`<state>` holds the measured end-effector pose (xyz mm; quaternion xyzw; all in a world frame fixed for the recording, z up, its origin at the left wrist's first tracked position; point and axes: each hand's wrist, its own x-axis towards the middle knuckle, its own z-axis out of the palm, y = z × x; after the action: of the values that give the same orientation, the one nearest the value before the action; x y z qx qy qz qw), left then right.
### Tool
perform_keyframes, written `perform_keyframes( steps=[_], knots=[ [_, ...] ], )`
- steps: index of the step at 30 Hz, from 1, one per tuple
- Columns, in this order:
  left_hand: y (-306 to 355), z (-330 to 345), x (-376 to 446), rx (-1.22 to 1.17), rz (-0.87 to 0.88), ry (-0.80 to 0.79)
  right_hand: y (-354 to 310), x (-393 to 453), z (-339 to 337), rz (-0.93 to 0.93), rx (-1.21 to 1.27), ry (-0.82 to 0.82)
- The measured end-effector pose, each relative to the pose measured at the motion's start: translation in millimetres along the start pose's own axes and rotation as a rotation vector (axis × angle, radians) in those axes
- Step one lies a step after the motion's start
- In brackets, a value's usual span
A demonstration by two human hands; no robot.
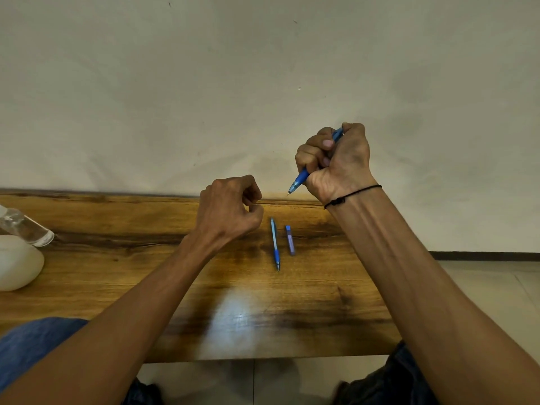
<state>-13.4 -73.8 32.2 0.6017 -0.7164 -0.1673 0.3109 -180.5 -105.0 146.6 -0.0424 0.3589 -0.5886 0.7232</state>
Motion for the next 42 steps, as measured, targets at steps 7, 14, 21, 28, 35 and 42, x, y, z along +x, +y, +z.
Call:
perform_keyframes(
  steps=[7, 14, 21, 28, 35, 42],
  knots=[
    [-0.9, -0.6, -0.2, -0.002, 0.007, 0.003, 0.2, 2.2, -0.6, 0.02, 0.028, 0.009],
    [-0.2, -0.8, -0.8, -0.01, 0.004, 0.005, -0.4, 3.2, -1.0, 0.027, 0.043, 0.017],
    [-2.3, -1.0, -1.0, -0.007, 0.016, 0.002, 0.0, 4.6, -1.3, 0.028, 0.048, 0.03],
    [-4.9, 1.1, -0.4, -0.018, 0.016, -0.002, 0.1, 8.9, -4.0, 0.042, 0.032, 0.02],
    [-8.6, 4.6, 6.6, -0.298, -0.112, -0.043, 11.0, 23.9, -17.5, -0.006, -0.069, 0.024],
    [0.9, -1.3, 11.5, -0.846, -0.284, -0.484, 32.7, 38.8, -38.5, -0.047, -0.188, 0.072]
  ],
)
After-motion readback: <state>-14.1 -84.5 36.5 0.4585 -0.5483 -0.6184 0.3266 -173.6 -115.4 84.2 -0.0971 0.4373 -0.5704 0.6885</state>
